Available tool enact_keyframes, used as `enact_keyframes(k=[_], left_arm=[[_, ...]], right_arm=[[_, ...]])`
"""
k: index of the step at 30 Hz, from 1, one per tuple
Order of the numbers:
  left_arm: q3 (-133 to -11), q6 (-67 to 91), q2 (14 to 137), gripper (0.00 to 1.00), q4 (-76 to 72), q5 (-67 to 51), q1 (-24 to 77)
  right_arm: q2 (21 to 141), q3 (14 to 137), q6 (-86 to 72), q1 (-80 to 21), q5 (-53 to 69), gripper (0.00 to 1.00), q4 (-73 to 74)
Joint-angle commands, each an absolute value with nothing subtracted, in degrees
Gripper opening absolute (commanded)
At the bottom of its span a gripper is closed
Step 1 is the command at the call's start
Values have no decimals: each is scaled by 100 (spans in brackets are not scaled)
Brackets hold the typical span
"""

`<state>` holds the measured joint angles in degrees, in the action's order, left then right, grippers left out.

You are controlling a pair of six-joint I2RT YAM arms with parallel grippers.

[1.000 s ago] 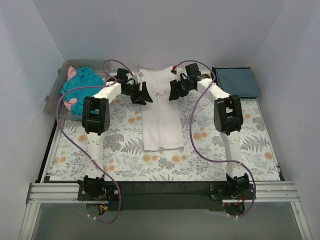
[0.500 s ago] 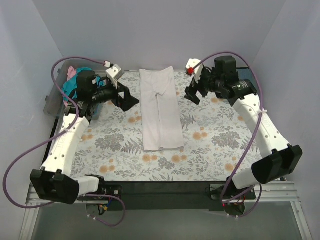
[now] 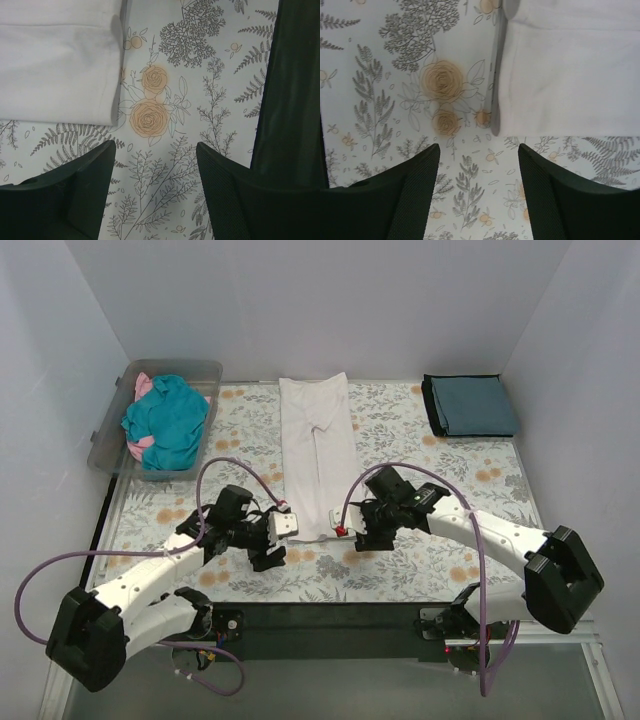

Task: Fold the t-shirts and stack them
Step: Fold the tshirt

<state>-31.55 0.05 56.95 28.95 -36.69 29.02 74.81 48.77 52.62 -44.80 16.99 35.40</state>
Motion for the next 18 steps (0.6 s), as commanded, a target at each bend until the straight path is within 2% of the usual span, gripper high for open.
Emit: enact_keyframes(k=[1,7,18], left_arm=[[-2962,-290,5861,64,2014,-3182,3295],[-2734,-325,6327,59,1100,-2717,3463],[-2549,-378,7013,53,133,-2549,3498]], right_arm=[[7681,4896,5528,-4518,1416,68,2374],[7831,4553,5923,-4518,1564,58,1846],[8367,4104,6170,-4518,1565,60,1301]])
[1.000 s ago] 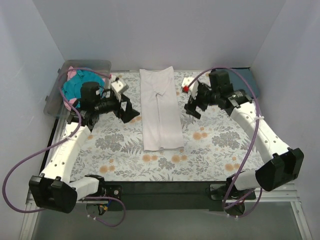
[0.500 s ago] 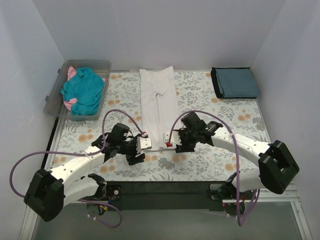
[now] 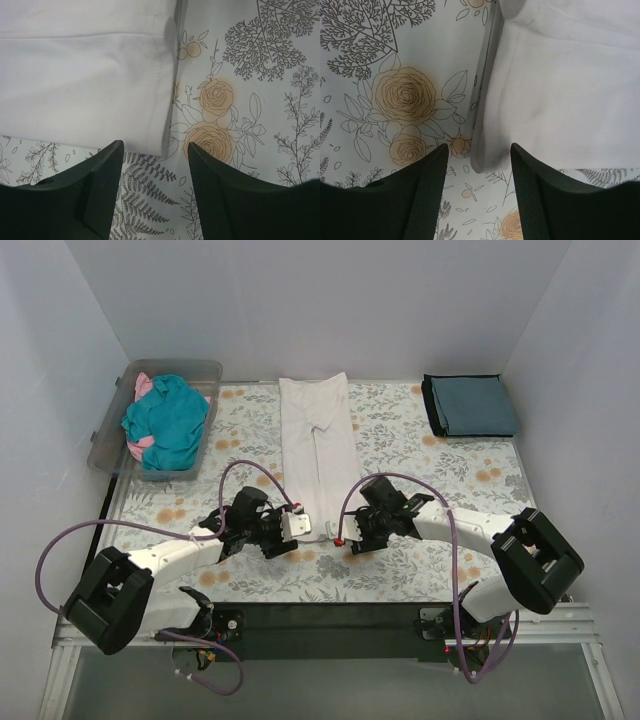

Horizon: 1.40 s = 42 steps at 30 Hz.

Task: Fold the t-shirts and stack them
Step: Fold the tshirt

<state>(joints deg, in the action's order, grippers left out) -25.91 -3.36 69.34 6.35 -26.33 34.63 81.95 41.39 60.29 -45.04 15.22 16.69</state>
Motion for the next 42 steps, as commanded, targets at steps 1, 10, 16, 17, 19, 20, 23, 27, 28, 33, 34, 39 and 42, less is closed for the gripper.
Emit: enact_keyframes(k=[1,10,16,17,19,20,23,27,28,33,34,39,42], left_arm=[[-2531,-430,7057,53,123,-2549,3507],[-2487,-720,7541,39,307,-2408,3533],[-2610,-835,7848,28,668,-2373,3525],[-2645,-861,7857,18,711,-2373,3524],[-2672,-922,7779,8,861,-2425,3524],[-2698,-940,7717,5,940,-2539,3533],[-2821,-976,7419,0,1317,-2872,3525],[-2971,-958,6893,0,2071,-3180,3533],[-2988,-967,6778,0,2213,-3225,3525],[-2980,-522,5716,0,2777,-3542,3533],[-2997,-414,5617,0,2777,-3603,3533],[-3172,-158,5536,0,2725,-3217,3481],[-3592,-158,5773,0,2515,-3252,3165]], right_arm=[[8402,4131,6144,-4518,1582,61,1301],[8701,4078,6100,-4500,1871,41,1678],[8973,4148,6038,-4491,1759,25,1846],[9043,4183,5951,-4500,1732,22,1881],[9044,4324,5784,-4500,1697,11,1977],[9000,4359,5618,-4500,1714,7,2021],[8773,4473,5284,-4526,1801,1,2240],[8210,4465,4967,-4772,1907,1,2557],[8078,4456,4888,-4920,2029,1,2645],[7418,4649,4474,-5229,2215,1,3084],[7435,4736,4465,-5221,2171,1,3163],[7637,5254,4728,-4976,1978,1,3199],[7796,5571,4930,-4817,1934,1,3243]])
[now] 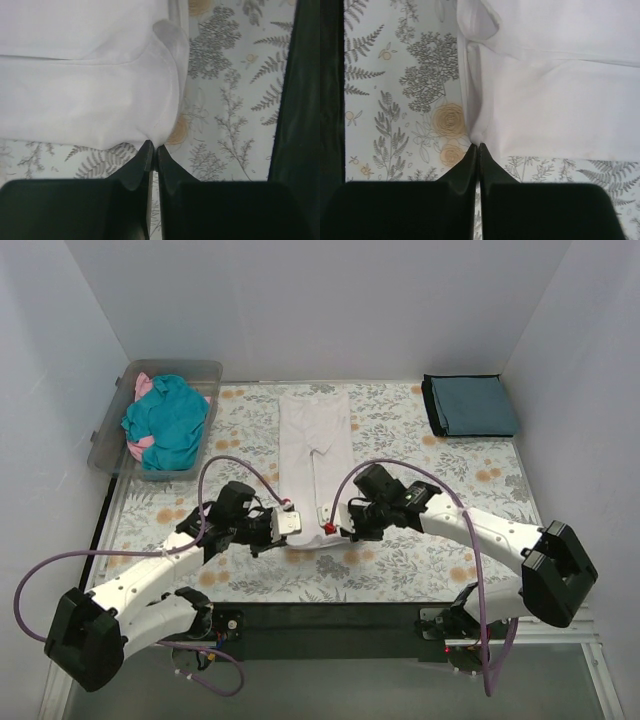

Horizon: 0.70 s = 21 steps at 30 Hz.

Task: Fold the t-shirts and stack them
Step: Fold the tshirt

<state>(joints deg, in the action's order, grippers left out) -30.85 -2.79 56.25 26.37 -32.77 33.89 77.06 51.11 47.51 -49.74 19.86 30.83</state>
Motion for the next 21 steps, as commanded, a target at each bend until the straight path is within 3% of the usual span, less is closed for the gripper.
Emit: enact_keyframes(k=[1,21], left_arm=[[-3725,-219,5879,0,2453,-3252,2981],[-6599,-1125,9921,0,1055,-3533,1433]], right_arm=[[7831,5755,4974,-4703,1916,1,3243],[11001,9183,6512,-3041,2030,1,3357]])
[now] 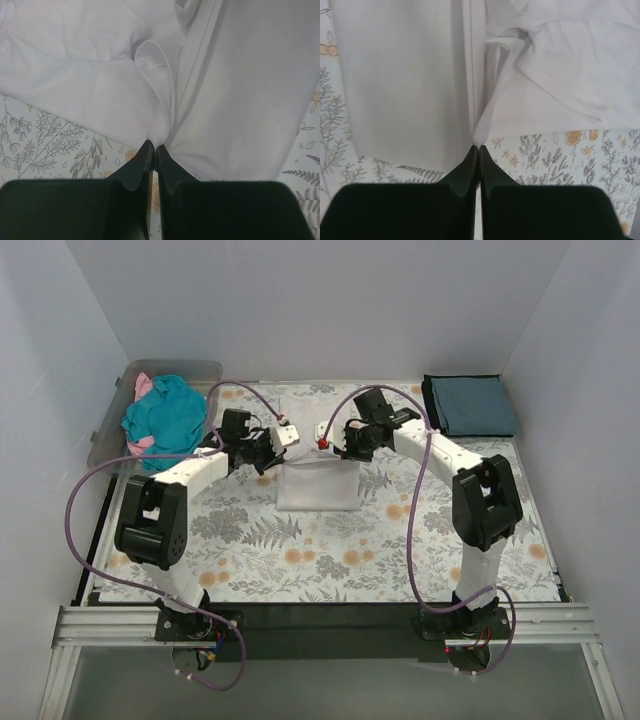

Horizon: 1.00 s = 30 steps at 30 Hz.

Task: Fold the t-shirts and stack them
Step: Fold the tshirt

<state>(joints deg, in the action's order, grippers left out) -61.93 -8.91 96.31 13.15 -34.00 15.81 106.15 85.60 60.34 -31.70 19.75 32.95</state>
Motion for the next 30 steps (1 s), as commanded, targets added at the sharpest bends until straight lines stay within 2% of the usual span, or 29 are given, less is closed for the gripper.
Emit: enact_keyframes(k=[1,10,11,12,13,14,16,19,24,27,28,30], left_arm=[[-6722,-1151,10114,0,907,-3490,1389],[-7268,-1178,10941,0,598,-3384,1116],[-7269,-1143,10960,5,519,-3297,1116],[-7234,-925,10951,16,179,-3174,1108],[-7138,-723,10908,37,-172,-3086,1107],[-7058,-642,10820,58,-332,-2928,1107],[-7014,-440,10653,65,-554,-2760,1099],[-6847,139,10205,64,-309,-2812,958],[-5944,535,9177,55,254,-3479,958],[-5871,1386,9009,43,368,-3726,958],[-5967,1606,9044,36,387,-3979,958],[-6177,2420,9359,31,491,-4121,1002]], right_arm=[[11248,9428,6556,-2998,2030,1,3357],[12339,10511,6574,-2927,1978,1,3340],[12436,10564,6487,-2918,1864,1,3322],[12454,10695,6417,-2909,1794,14,3287],[12463,10809,6216,-2900,1680,28,3191],[12385,10854,5962,-2874,1583,61,3025],[12139,10820,5680,-2804,1556,65,2848],[11541,10373,5345,-2795,1643,59,2777],[10943,9739,4686,-2830,2162,49,3111],[10907,9510,4089,-2830,2548,39,3252],[10925,9475,3791,-2821,2645,36,3235],[11065,9483,3447,-2830,2943,34,3243]])
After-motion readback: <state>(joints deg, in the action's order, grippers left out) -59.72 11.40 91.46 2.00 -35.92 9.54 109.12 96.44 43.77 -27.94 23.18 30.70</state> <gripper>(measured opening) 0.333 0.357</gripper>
